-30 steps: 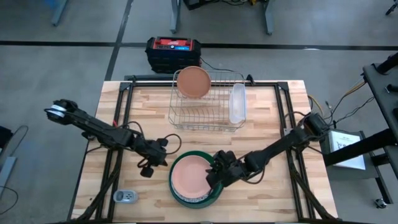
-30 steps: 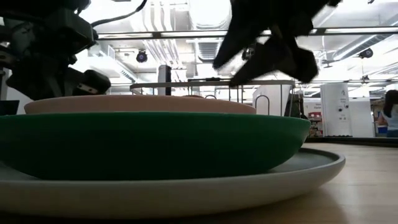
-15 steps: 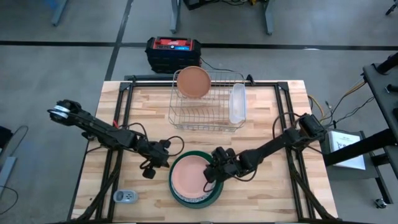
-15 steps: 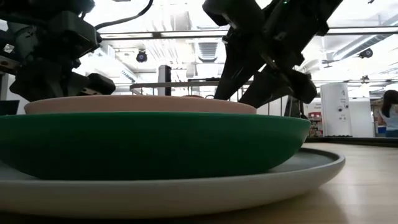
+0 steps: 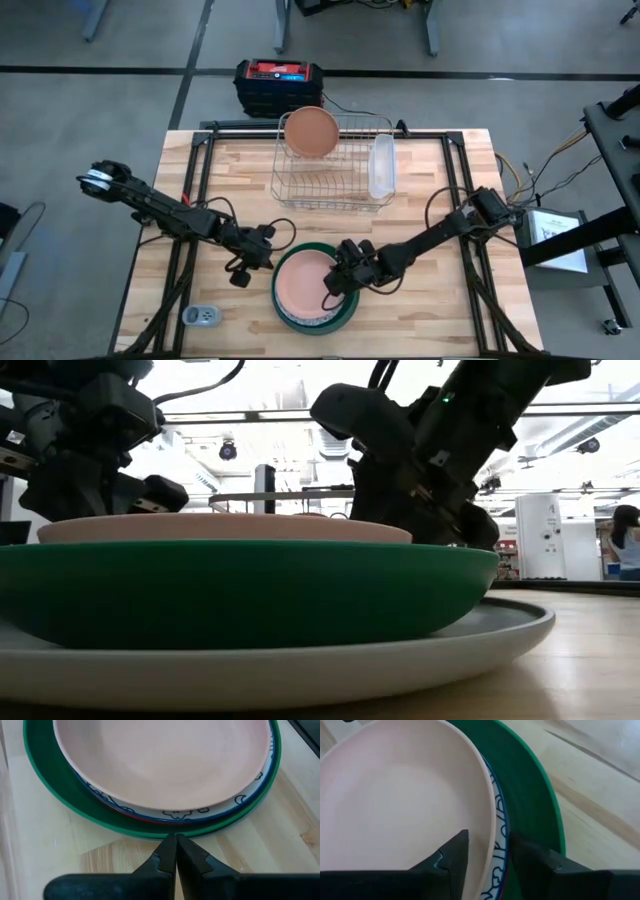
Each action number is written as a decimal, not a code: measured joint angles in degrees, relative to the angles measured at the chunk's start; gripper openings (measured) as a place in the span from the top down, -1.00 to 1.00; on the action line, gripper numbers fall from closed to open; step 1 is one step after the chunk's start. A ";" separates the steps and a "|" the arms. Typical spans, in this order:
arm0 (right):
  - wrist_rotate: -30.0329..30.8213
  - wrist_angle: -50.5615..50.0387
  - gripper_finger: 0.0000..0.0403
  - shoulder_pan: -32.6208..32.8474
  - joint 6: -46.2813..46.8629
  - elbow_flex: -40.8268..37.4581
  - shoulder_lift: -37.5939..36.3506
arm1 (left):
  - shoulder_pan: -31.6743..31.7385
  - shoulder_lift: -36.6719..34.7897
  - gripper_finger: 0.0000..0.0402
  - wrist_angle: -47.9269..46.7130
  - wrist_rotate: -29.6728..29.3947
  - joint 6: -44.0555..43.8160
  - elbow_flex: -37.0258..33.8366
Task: Sort dishes
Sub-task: Put the light pink plate in the dish rack
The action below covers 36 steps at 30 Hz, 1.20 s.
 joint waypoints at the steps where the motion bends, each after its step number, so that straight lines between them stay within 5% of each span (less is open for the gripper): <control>1: 0.00 -0.04 0.47 -0.10 -0.12 0.00 0.00 | 0.00 0.00 1.00 0.14 0.00 0.00 0.00; 8: 0.48 -0.13 0.95 -0.69 -0.28 0.17 -0.11 | 0.00 0.00 1.00 0.31 0.00 0.00 0.00; 24: 3.51 -7.26 1.00 -0.81 -3.14 1.73 -7.73 | -0.66 -1.47 1.00 -2.30 1.55 -0.22 2.91; 36: 14.88 -10.03 1.00 -0.83 -17.92 1.73 -17.36 | -1.84 -8.44 1.00 -5.44 1.49 0.37 2.91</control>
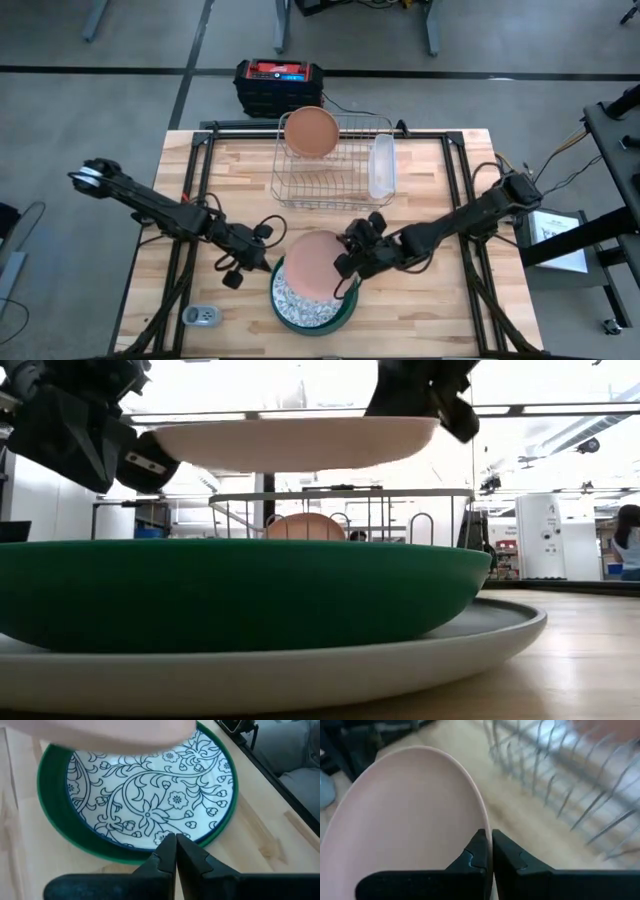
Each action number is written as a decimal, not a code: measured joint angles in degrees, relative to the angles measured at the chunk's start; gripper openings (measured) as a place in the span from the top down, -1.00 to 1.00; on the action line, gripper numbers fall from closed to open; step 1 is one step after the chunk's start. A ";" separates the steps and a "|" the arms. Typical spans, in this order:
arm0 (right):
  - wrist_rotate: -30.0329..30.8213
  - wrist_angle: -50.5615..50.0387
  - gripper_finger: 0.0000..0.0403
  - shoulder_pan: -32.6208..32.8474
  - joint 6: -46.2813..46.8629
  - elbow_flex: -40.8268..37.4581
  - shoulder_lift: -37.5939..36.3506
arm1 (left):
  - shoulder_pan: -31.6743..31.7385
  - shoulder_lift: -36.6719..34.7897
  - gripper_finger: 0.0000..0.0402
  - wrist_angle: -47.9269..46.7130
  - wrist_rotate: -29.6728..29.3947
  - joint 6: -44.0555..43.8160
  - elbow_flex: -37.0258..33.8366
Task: Sort dishes
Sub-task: Put the light pink plate in the dish rack
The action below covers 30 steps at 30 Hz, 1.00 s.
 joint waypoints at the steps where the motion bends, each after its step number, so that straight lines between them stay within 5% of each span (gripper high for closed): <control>1: 1.31 -0.04 1.00 -0.02 -1.38 0.00 -0.88 | 0.00 -0.58 1.00 -0.82 -0.02 -0.07 0.00; 6: 9.47 -0.65 1.00 -0.11 -9.02 0.00 -5.23 | 0.00 -2.90 1.00 -3.66 -0.73 -0.78 0.00; 15: 36.13 1.52 1.00 -1.80 -30.04 0.00 -9.27 | 0.00 -3.03 1.00 -5.17 -1.04 -1.11 -0.02; 25: 34.80 11.27 1.00 -12.67 -54.97 0.00 -13.92 | 0.02 -3.18 1.00 -6.70 -2.88 -1.08 -0.05; 30: 22.03 16.21 1.00 -21.80 -67.90 0.00 -14.69 | 0.04 -3.20 1.00 -6.96 -3.76 -0.72 -0.06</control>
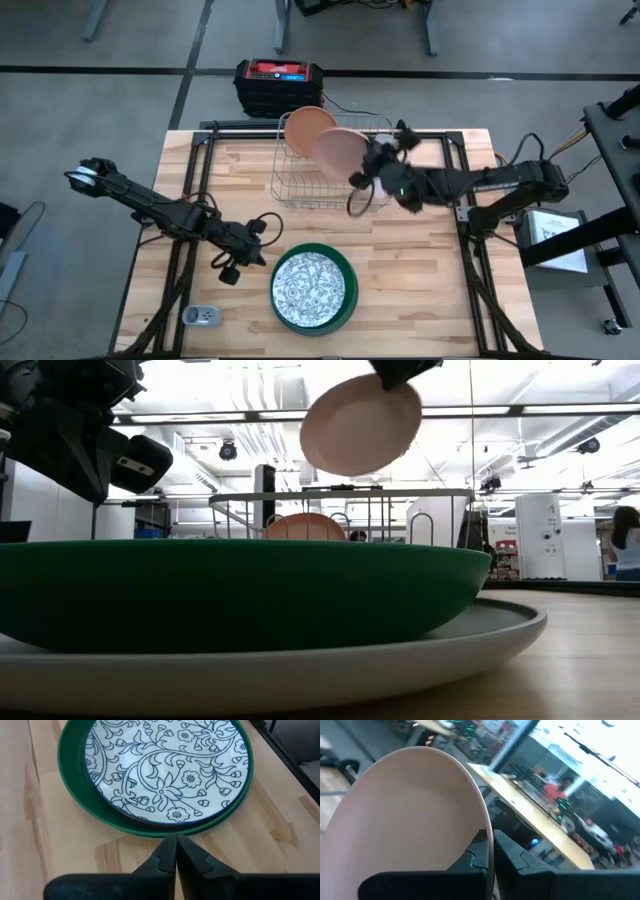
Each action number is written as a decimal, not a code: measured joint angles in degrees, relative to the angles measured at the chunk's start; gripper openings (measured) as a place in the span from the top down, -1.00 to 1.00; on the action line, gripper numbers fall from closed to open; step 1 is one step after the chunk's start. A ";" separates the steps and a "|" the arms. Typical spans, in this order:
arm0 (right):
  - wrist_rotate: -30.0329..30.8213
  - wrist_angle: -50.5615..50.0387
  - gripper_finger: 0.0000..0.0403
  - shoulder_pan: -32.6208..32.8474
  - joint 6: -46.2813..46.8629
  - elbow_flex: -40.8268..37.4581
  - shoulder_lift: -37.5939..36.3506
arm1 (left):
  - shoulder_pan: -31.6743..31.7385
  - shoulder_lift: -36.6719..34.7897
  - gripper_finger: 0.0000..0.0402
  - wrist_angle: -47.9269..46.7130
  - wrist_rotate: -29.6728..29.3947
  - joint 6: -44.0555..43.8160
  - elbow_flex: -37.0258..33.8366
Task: Sort dishes
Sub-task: Put the light pink plate in the dish rack
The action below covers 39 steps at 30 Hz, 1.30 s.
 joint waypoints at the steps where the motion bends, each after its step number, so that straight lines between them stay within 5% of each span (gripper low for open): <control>1: -3.06 1.56 1.00 -1.83 -2.85 0.00 0.11 | 0.00 -0.10 1.00 0.02 -0.02 0.01 0.02; 6: -15.07 9.82 1.00 -9.41 -15.91 0.00 1.40 | 0.02 -0.14 1.00 -0.13 -0.31 -2.68 -0.20; 16: -23.82 21.92 1.00 -12.93 -37.04 -1.72 3.42 | -1.10 2.18 1.00 0.70 -0.31 -11.84 -0.82; 24: -25.62 22.17 1.00 -16.37 -37.26 -4.66 3.37 | -3.96 2.88 1.00 2.53 -5.27 -15.99 -0.92; 39: -39.47 24.02 1.00 -25.01 -32.11 -9.92 3.24 | -4.28 0.98 1.00 3.69 -18.63 -13.08 -0.88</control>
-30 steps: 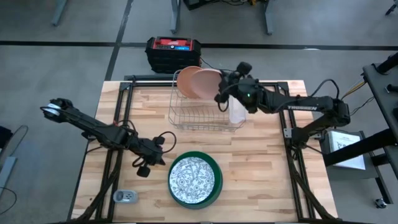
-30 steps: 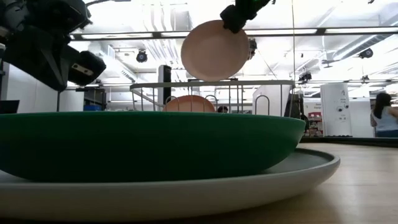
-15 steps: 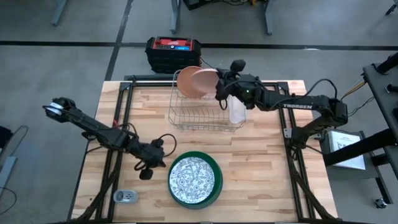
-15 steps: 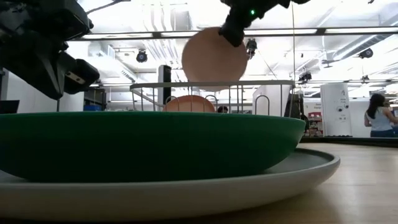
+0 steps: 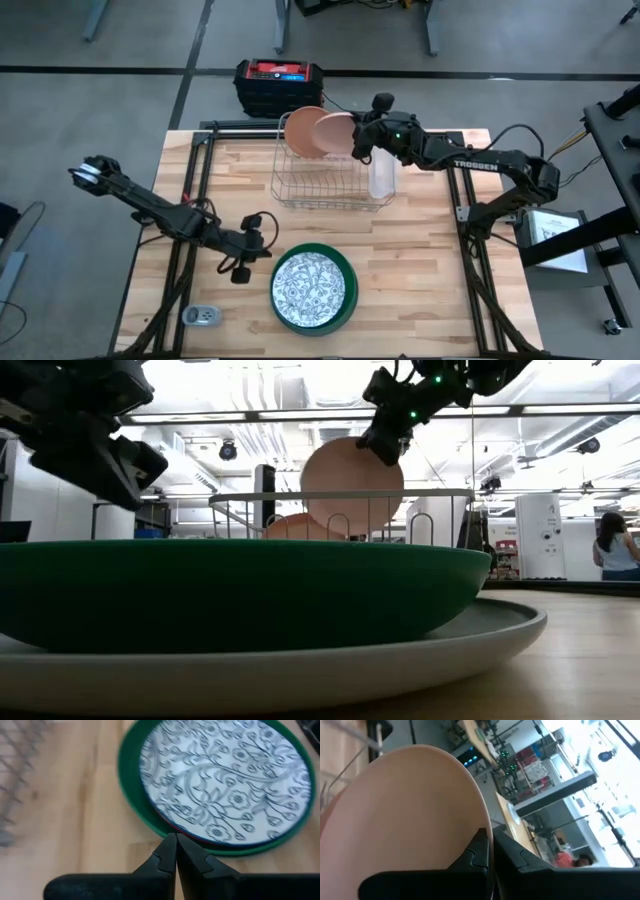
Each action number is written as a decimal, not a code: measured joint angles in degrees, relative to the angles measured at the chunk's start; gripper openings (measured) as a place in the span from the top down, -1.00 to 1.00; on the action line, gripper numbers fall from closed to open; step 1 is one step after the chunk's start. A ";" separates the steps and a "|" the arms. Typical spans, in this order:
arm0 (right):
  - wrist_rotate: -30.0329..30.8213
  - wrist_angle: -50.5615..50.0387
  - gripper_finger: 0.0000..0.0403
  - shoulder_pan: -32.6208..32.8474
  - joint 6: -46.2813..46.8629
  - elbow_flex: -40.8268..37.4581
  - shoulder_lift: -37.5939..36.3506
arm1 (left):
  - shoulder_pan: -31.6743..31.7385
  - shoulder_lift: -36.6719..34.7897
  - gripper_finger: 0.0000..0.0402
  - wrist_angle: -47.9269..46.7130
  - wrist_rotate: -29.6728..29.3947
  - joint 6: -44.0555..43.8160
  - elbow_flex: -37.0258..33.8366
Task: Sort dishes
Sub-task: Put the light pink plate in the dish rack
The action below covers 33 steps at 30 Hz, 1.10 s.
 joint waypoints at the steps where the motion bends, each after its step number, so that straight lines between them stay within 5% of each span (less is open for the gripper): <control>1: -1.11 0.65 1.00 -0.04 0.16 -0.02 0.00 | 0.00 -0.35 1.00 0.08 -1.39 0.06 0.04; 9: -17.12 10.93 1.00 -0.24 -8.26 0.04 1.25 | 0.00 -1.68 1.00 1.47 -9.27 3.05 0.06; 17: -34.29 18.61 1.00 -1.46 -40.86 0.73 3.91 | 0.00 -3.49 1.00 1.40 -17.21 6.29 0.06; 28: -47.32 13.31 1.00 0.72 -48.35 9.36 12.75 | 0.00 -9.91 1.00 1.32 -20.31 7.49 0.08; 33: -48.65 9.79 1.00 0.74 -51.05 13.75 17.58 | -0.02 -12.42 1.00 1.32 -20.30 8.64 0.08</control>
